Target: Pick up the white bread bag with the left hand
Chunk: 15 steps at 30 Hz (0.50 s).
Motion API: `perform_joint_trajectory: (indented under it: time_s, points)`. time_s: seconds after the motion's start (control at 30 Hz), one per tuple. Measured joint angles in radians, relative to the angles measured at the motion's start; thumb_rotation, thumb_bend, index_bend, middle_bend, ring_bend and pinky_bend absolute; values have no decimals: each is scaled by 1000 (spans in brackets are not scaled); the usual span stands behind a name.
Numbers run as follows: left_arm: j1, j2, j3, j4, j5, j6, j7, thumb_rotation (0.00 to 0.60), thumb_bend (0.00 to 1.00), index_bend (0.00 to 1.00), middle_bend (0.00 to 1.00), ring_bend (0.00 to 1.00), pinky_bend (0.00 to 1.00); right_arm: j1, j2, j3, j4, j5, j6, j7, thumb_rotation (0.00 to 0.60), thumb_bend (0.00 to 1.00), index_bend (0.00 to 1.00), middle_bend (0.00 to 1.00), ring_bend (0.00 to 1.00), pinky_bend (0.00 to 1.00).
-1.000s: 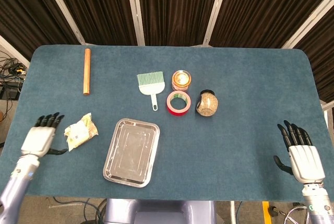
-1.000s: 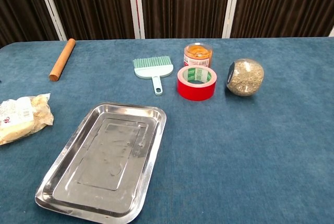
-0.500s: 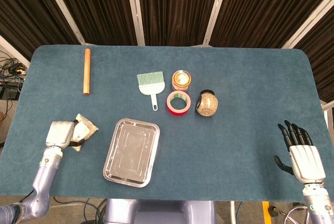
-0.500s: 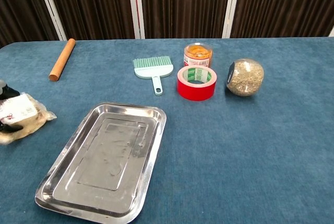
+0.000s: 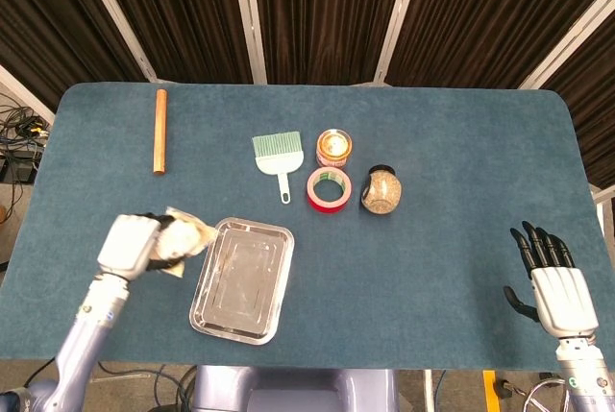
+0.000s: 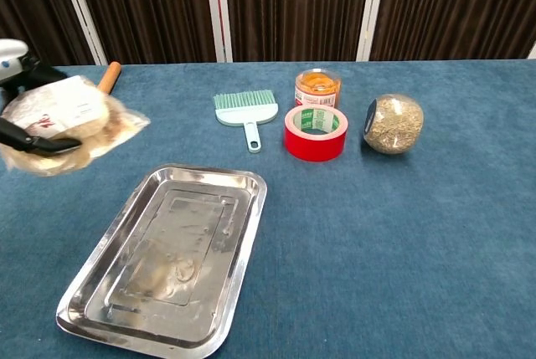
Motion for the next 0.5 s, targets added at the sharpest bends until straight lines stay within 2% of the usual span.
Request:
perform_joint_trajectory:
  time_s: [0.1, 0.17, 0.27, 0.37, 0.5]
  points:
    - [-7, 3, 28, -77, 51, -2, 14, 600, 239, 393, 295, 286, 410, 0, 1, 1, 0, 1, 1, 4, 600, 303, 0, 0, 0, 97]
    - [-14, -3, 50, -101, 66, -13, 37, 600, 210, 284, 179, 197, 324, -1, 2, 1, 1, 0, 2, 7, 600, 302, 0, 0, 0, 97]
    - [-23, -21, 66, -119, 69, -32, 77, 600, 181, 135, 60, 99, 240, -1, 3, 1, 2, -1, 3, 11, 600, 302, 0, 0, 0, 97]
    - [-28, -33, 75, -129, 53, -41, 105, 600, 163, 58, 0, 28, 171, -2, 4, 1, 2, -2, 4, 14, 600, 302, 0, 0, 0, 98]
    - [-24, -21, 73, -131, 22, -35, 115, 600, 161, 32, 0, 24, 167, -1, 4, 1, 2, -2, 3, 15, 600, 303, 0, 0, 0, 97]
